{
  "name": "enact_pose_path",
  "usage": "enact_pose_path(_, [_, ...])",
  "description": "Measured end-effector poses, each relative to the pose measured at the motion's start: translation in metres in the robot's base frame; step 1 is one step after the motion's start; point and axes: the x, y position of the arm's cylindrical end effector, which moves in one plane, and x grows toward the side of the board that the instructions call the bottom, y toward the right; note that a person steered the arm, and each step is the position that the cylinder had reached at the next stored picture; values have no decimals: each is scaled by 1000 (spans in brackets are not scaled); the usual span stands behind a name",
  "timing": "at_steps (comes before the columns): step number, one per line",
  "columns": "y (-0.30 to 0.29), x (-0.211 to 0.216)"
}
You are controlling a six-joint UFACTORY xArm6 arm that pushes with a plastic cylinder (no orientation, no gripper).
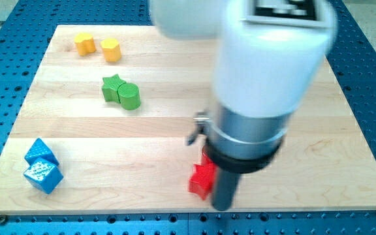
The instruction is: Move the hexagon to the top left of the board
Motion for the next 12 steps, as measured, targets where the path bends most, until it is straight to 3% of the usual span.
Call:
enact_pose_path(1, [-18,-26])
enact_pose_path(2, [-81,-12])
enact_pose_path(3, [-111,-38])
enact_pose_path(5, [-18,-29])
enact_pose_path(6, [-15,-26])
enact_pose_path(7, [-56,-41])
enact_pose_path(8, [-17,-61])
enact_pose_path(9, [-42,-60])
enact_pose_path(10, [-108,-61])
enact_pose_path(12, [-109,-63])
